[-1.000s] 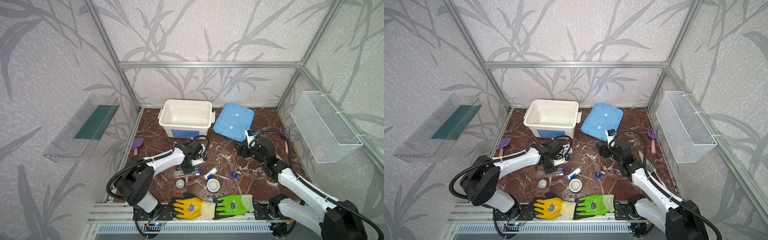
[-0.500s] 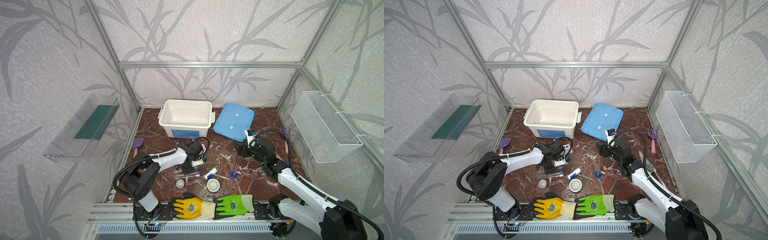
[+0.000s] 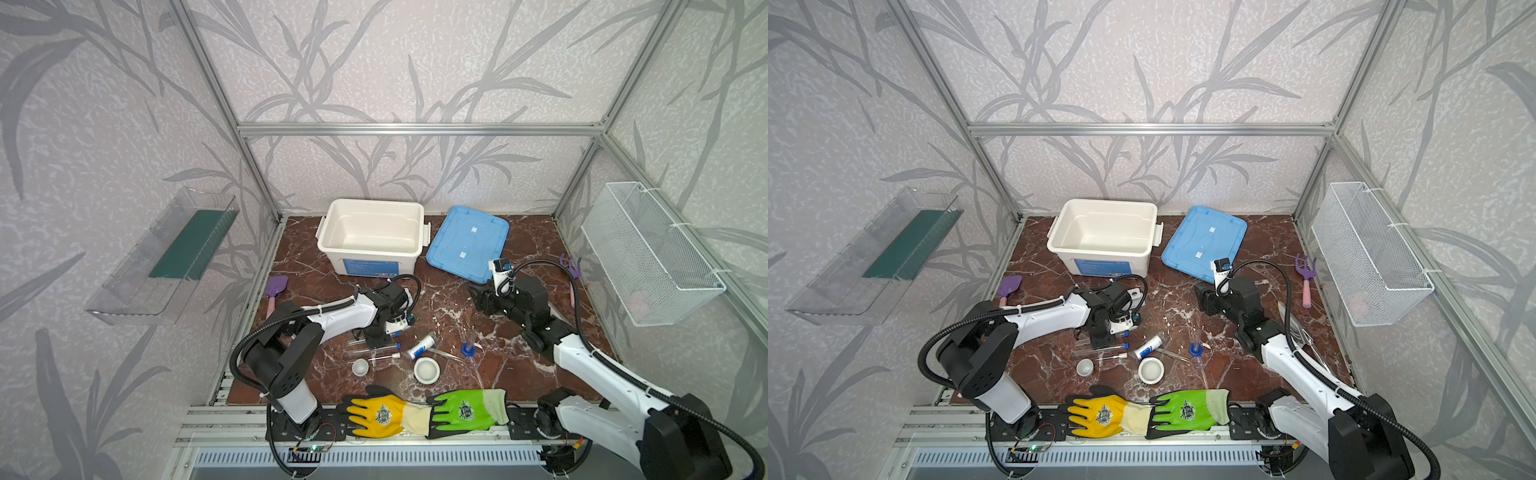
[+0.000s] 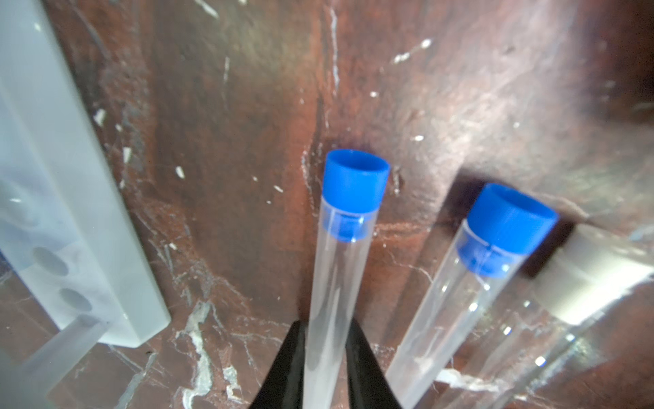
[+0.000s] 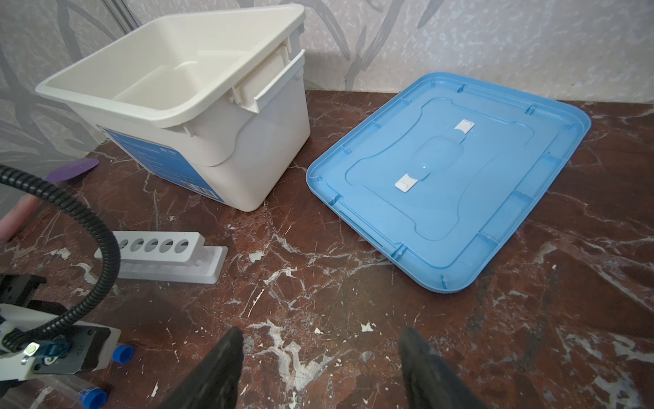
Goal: Organize the chemistry lab equipment
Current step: 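Lower the left gripper and close it on one blue-capped test tube, then lift the tube with the left gripper while the right gripper approaches it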
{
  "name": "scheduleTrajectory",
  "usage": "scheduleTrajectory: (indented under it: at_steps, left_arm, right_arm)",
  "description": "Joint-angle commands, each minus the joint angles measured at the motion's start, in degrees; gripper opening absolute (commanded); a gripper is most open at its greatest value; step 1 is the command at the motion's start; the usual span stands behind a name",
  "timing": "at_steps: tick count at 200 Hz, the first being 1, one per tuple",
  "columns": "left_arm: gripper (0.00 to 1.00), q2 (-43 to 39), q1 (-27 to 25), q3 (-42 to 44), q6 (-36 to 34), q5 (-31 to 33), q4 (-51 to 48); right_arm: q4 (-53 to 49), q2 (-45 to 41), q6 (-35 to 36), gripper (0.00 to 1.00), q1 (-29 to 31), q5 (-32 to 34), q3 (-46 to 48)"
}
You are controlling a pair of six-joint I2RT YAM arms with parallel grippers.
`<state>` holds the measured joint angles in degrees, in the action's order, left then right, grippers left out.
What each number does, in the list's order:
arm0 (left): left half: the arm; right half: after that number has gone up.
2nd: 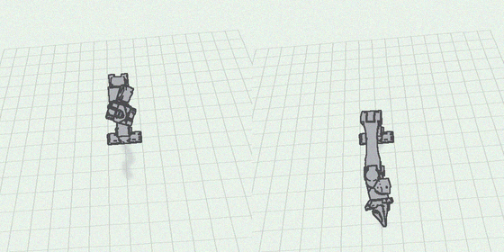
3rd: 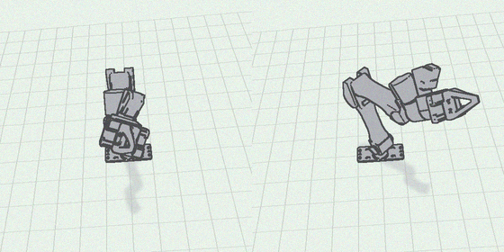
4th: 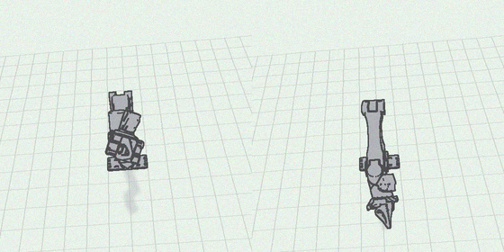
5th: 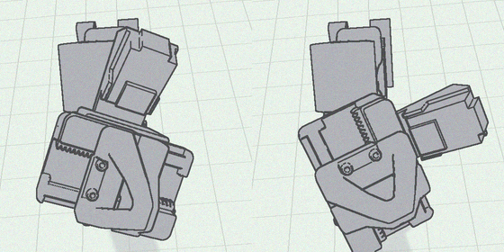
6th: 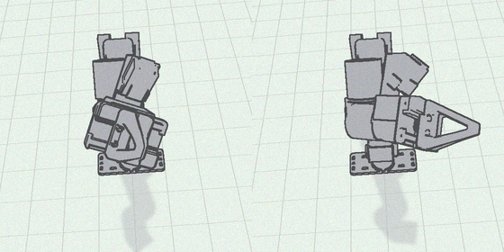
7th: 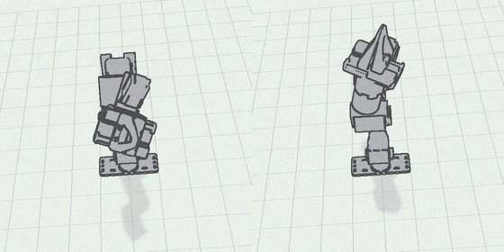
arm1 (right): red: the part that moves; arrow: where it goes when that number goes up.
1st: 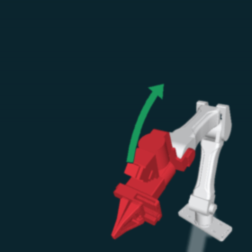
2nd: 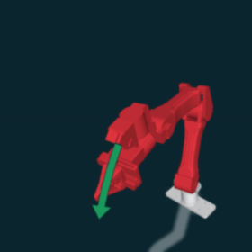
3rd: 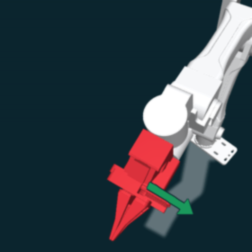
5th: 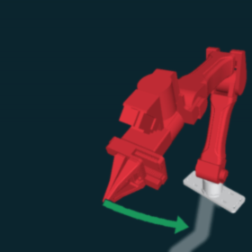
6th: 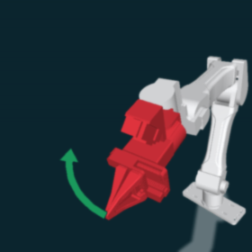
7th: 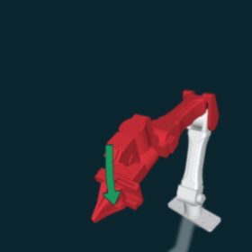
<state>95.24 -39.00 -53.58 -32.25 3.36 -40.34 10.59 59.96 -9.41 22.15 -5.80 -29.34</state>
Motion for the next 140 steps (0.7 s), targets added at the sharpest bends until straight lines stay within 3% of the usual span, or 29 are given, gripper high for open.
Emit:
scheduleTrajectory:
  at_steps: [1,56,140]
  left_arm:
    - [0.23,2.1,-0.2,-0.5,-1.1,0.0,0.2]
    - [0.18,-0.2,0.0,-1.5,0.5,-0.9,0.1]
    - [0.15,-12.5,0.2,-1.4,4.5,-2.9,1.6]
  right_arm:
    - [1.8,0.3,0.3,0.69,0.3,2.1,0.5]
    - [1.4,1.6,-0.1,0.69,0.3,2.5,-0.1]
    - [-4.5,0.2,-0.6,0.68,0.3,2.2,-3.9]
